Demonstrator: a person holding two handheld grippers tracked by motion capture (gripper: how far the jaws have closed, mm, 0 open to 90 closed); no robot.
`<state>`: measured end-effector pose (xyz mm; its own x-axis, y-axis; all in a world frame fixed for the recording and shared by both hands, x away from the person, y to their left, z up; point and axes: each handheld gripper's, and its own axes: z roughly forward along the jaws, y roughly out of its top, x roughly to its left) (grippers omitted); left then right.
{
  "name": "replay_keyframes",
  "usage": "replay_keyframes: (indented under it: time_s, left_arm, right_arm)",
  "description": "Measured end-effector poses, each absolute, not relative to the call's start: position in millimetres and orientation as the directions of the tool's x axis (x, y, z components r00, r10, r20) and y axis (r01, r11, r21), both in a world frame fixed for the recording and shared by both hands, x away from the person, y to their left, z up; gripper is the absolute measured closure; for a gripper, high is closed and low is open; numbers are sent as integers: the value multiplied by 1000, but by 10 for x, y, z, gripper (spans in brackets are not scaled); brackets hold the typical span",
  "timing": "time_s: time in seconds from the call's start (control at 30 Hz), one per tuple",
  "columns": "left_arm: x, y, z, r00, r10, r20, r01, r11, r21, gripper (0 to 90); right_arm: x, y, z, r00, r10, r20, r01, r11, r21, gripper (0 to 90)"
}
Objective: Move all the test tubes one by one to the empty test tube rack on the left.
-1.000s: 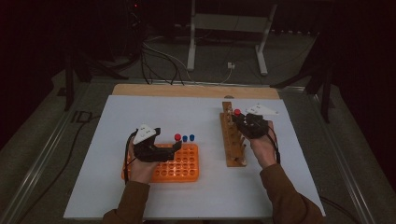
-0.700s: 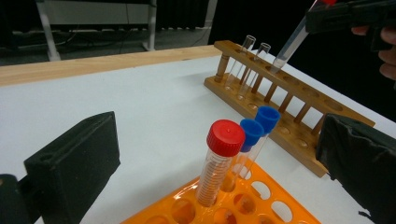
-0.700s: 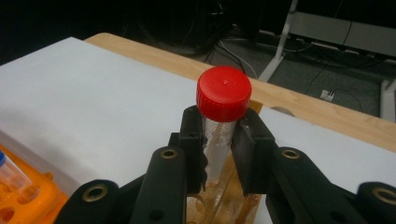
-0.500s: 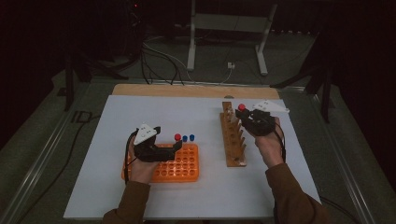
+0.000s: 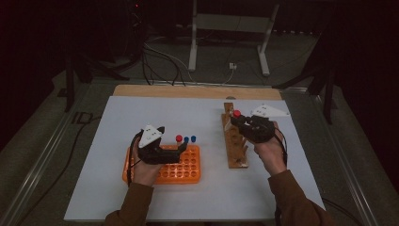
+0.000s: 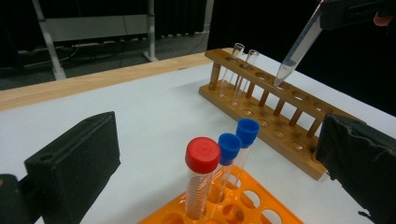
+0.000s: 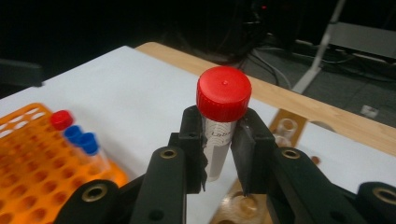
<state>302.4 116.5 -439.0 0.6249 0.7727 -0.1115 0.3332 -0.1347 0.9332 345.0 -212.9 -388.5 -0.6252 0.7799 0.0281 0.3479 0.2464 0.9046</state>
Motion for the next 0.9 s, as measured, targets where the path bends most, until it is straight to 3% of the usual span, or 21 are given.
replay_keyframes:
  time_s: [0.37, 0.9]
  left_arm:
    - [2980, 1092, -4324, 652, 752, -96, 305, -145, 941, 17]
    - [2876, 801, -4275, 753, 657, -39, 259, -241, 936, 168]
  right_arm:
    - [3240, -1973, -3848, -727, 683, 62, 338, 278, 899, 745]
    - [3070, -1606, -3866, -827, 551, 110, 337, 330, 882, 742]
